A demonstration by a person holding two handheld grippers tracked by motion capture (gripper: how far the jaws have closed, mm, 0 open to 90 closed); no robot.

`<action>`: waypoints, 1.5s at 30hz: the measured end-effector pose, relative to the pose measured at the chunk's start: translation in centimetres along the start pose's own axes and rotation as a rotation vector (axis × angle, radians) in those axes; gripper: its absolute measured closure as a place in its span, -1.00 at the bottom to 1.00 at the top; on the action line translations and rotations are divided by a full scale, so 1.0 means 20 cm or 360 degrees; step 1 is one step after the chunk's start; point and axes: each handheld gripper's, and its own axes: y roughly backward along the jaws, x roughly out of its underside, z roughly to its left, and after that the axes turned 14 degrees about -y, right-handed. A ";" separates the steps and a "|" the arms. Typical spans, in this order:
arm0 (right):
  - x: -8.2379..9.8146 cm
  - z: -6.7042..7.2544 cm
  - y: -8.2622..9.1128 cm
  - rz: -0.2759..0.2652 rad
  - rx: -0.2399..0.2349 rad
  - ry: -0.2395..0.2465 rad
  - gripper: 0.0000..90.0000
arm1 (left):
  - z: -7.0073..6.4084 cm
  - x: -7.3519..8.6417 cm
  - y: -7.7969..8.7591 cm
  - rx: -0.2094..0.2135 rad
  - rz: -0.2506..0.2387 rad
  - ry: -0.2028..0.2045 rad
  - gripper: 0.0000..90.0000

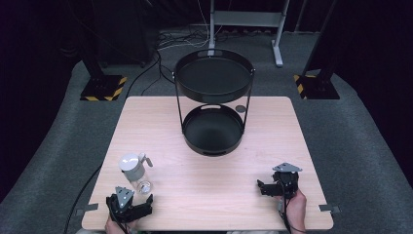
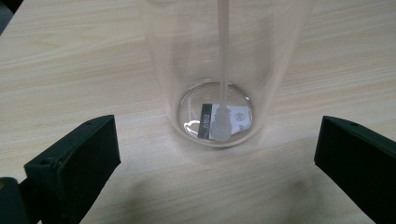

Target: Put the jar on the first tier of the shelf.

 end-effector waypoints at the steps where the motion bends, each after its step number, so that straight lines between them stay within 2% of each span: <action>1: 0.00 0.00 0.00 0.0000 0.0000 0.0000 -1.00 | 0.00 0.00 0.00 -0.0004 0.0003 -0.0003 -1.00; 8: 0.00 0.00 0.00 0.0000 -0.0001 0.0000 -1.00 | 0.00 -0.01 -0.01 0.0016 0.0021 -0.0015 -1.00; 11: 0.00 0.00 0.00 0.0001 -0.0001 0.0000 -1.00 | 0.00 -0.01 -0.01 0.0003 0.0031 -0.0015 -1.00; 16: 0.00 0.00 0.00 0.0000 -0.0002 0.0000 -1.00 | 0.01 -0.01 0.00 -0.0020 0.0018 0.0019 -0.99; 19: 0.00 0.00 0.00 0.0000 -0.0002 0.0002 -1.00 | 0.02 0.00 0.01 -0.0048 -0.0025 0.0053 -0.99; 23: 0.00 0.00 0.00 0.0003 -0.0006 0.0005 -1.00 | 0.02 0.00 0.02 -0.0052 -0.0048 0.0071 -0.99; 24: 0.00 0.00 0.00 0.0004 -0.0006 0.0005 -1.00 | 0.02 -0.02 0.02 -0.0052 -0.0080 0.0071 -0.99; 26: 0.00 0.00 0.00 0.0003 -0.0006 0.0005 -1.00 | 0.02 -0.02 0.03 -0.0055 -0.0088 0.0063 -0.99; 28: 0.00 0.00 0.00 0.0004 -0.0006 0.0005 -1.00 | 0.03 -0.06 0.04 -0.0041 -0.0146 0.0061 -0.99; 29: 0.00 0.00 0.00 0.0004 -0.0006 0.0005 -1.00 | 0.03 -0.06 0.04 -0.0041 -0.0146 0.0061 -0.99; 30: 0.00 0.00 0.00 0.0004 -0.0006 0.0005 -1.00 | 0.04 -0.08 0.05 -0.0037 -0.0194 0.0071 -0.99; 39: 0.00 0.01 0.00 0.0001 -0.0002 0.0004 -1.00 | 0.07 -0.15 0.07 -0.0038 -0.0382 0.0108 -1.00; 41: 0.00 0.01 0.00 0.0000 0.0000 0.0005 -1.00 | 0.08 -0.16 0.07 -0.0023 -0.0456 0.0126 -1.00; 45: 0.00 0.01 0.00 -0.0001 0.0002 0.0004 -1.00 | 0.08 -0.16 0.07 -0.0006 -0.0542 0.0160 -1.00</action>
